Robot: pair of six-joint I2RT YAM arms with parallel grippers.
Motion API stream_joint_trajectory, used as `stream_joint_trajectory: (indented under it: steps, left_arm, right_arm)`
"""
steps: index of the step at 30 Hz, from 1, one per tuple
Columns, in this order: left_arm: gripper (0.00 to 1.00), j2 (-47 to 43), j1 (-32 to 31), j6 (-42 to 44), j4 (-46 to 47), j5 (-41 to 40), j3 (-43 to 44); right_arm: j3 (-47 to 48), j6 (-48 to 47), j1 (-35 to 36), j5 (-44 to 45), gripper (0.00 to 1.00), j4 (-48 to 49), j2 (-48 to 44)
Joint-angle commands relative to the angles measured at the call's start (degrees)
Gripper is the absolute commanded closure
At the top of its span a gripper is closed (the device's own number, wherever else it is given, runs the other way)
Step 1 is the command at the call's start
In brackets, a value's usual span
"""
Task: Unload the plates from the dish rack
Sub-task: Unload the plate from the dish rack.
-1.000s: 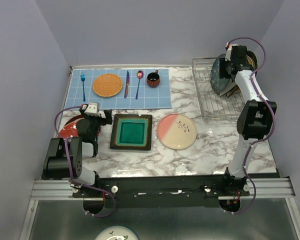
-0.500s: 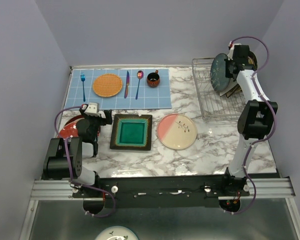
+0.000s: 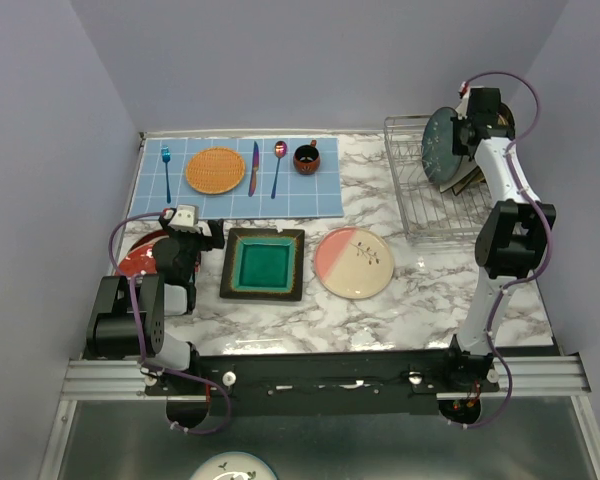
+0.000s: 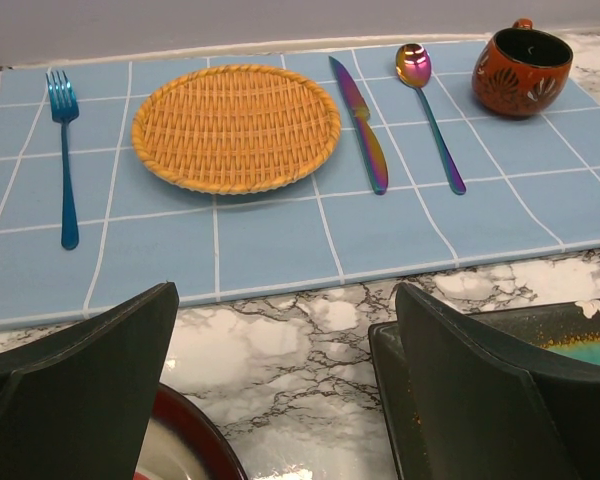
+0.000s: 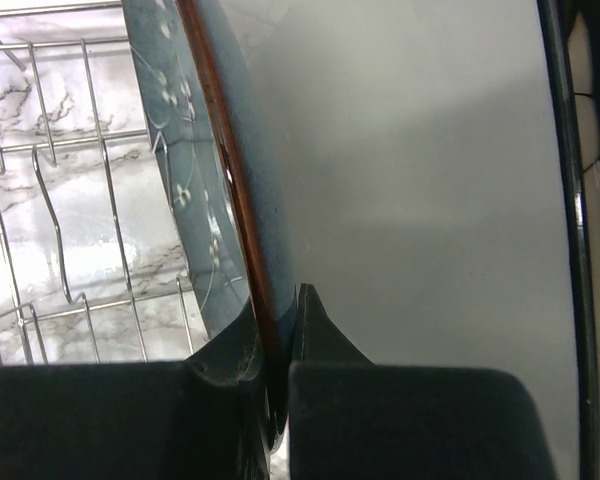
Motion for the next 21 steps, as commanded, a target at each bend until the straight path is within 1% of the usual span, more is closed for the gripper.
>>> stream_joint_trajectory:
  steps: [1, 8, 16, 21]
  left_arm:
    - [0.01, -0.03, -0.35, 0.80, 1.06, -1.59, 0.19]
    - [0.01, -0.02, -0.43, 0.80, 0.98, -1.59, 0.19]
    - [0.01, 0.06, -0.35, 0.80, 0.98, -1.59, 0.19]
    - [0.01, 0.06, -0.43, 0.80, 1.06, -1.68, 0.19]
  right_arm:
    - [7.23, 0.71, 0.47, -7.45, 0.99, -5.33, -4.23]
    - [11.82, 0.98, 0.47, -10.88, 0.99, -9.73, -6.52]
    - [12.61, 0.72, 0.47, -11.94, 0.99, -10.70, -9.60]
    - [16.91, 0.80, 0.39, -13.78, 0.99, -13.60, -11.00]
